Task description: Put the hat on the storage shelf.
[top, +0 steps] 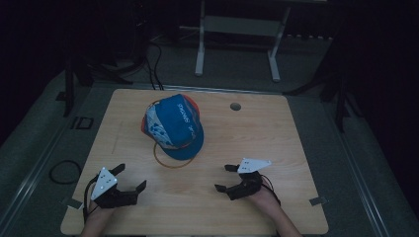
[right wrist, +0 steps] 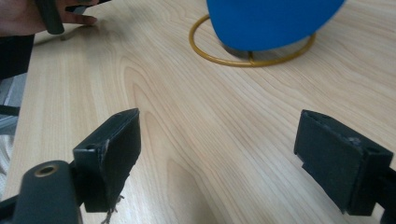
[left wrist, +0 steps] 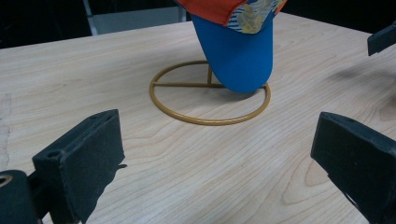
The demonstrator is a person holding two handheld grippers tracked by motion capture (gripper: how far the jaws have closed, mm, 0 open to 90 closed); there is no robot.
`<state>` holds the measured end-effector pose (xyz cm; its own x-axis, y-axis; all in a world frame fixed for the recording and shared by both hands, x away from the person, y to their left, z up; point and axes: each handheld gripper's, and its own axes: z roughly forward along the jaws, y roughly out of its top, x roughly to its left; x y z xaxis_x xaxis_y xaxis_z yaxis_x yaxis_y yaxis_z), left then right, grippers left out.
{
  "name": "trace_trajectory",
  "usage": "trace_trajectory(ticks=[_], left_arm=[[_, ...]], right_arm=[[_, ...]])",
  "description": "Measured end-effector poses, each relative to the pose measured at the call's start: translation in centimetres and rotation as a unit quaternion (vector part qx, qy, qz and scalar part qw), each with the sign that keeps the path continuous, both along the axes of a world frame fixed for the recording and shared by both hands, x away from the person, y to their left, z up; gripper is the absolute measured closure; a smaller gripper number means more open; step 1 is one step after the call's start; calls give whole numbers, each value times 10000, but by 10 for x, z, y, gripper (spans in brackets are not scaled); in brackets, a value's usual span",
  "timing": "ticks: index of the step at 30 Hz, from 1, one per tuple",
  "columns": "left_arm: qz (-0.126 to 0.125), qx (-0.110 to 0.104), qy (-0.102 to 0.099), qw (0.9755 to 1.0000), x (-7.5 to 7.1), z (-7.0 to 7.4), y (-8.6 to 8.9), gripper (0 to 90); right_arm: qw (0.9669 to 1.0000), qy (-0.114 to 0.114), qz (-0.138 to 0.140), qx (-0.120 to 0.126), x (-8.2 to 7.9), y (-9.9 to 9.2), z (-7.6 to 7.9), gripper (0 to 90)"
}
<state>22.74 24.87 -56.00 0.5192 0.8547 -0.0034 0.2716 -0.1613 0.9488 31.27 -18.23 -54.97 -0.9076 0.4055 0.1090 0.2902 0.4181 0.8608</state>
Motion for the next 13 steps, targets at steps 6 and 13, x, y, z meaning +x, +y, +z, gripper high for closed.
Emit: trace_trajectory(ticks=[6, 13], left_arm=[[-7, -4, 2, 10000, -1, -1, 0, 28], [-36, -9, 19, 10000, -2, -1, -1, 28]], right_arm=[[10000, 44, -68, -5, 2, -7, -4, 149], [9998, -75, -11, -178, 0, -3, -7, 149]])
